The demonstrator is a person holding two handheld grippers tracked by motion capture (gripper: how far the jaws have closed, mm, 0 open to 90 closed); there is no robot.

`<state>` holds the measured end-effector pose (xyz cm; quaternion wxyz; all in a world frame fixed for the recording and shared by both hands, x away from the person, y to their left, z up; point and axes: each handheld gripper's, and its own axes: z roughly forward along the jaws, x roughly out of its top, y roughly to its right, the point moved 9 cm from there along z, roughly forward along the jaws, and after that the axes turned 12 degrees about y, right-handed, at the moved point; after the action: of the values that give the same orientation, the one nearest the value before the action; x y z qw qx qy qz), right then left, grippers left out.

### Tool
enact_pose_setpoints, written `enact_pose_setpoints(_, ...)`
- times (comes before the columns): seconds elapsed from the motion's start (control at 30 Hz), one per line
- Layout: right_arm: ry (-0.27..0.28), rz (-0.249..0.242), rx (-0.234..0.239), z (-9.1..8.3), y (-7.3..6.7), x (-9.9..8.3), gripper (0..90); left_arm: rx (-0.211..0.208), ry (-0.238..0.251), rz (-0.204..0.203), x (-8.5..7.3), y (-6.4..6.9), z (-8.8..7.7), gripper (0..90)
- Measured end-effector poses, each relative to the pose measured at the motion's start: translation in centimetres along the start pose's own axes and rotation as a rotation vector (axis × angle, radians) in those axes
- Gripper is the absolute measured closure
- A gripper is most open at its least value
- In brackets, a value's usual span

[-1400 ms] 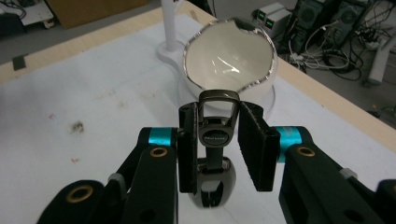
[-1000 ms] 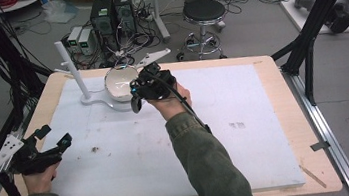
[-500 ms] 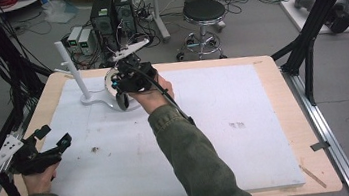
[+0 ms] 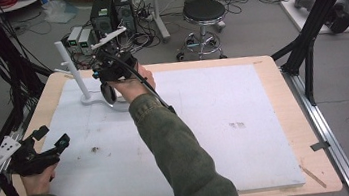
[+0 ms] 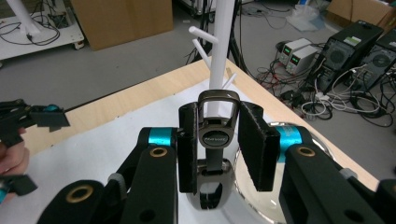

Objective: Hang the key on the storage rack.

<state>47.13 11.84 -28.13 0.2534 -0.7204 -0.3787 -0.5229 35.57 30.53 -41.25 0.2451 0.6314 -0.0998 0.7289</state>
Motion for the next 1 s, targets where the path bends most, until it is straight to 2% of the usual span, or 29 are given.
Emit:
enact_pose_setpoints(0.6, 0.014, 0.01, 0.0, 3.6, -0.2, 2.7, 69.3, -0.001, 0.0, 0.001, -0.1, 0.0, 0.0, 7.7)
enact_pose_setpoints(1.0, -0.013, 0.008, 0.001, 7.0, -1.2, 2.9, 69.2, -0.004, 0.002, -0.009, -0.1, 0.0, 0.1, 7.7)
